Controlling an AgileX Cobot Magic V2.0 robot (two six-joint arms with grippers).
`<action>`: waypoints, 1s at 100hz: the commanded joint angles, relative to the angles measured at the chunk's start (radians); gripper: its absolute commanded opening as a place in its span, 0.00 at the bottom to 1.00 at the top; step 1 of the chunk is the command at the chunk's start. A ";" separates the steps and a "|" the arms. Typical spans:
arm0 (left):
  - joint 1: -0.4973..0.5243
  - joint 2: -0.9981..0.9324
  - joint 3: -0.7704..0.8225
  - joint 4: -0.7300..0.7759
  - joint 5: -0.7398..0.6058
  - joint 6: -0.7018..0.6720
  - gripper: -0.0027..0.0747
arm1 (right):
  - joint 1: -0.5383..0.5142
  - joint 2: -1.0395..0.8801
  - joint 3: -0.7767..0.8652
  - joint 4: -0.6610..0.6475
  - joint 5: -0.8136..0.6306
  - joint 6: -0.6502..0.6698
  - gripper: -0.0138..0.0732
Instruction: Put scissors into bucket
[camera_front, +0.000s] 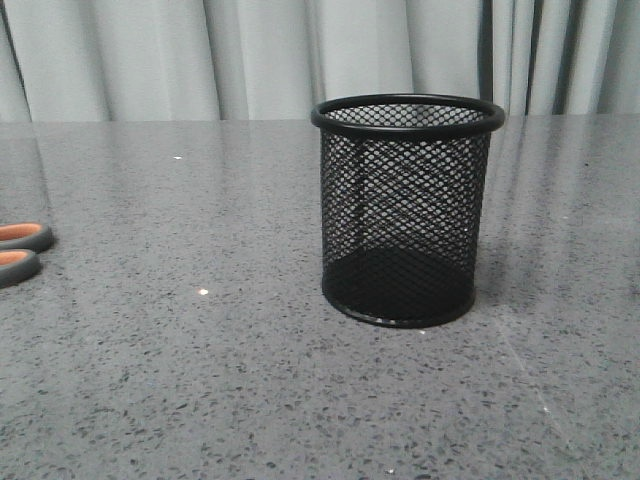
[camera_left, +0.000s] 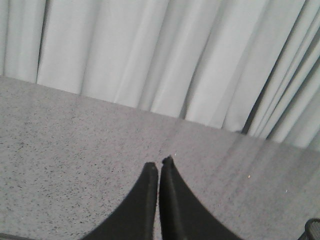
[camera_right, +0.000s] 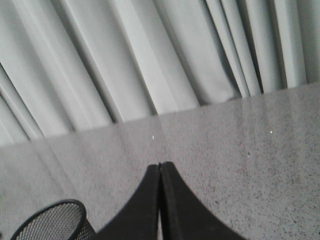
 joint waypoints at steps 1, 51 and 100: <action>0.002 0.146 -0.173 0.050 0.096 0.041 0.01 | -0.006 0.141 -0.152 -0.050 0.056 -0.007 0.10; 0.002 0.575 -0.536 0.116 0.612 0.331 0.01 | -0.006 0.653 -0.602 -0.094 0.519 -0.124 0.16; 0.002 0.668 -0.543 0.071 0.700 0.466 0.63 | -0.006 0.670 -0.606 -0.094 0.533 -0.142 0.66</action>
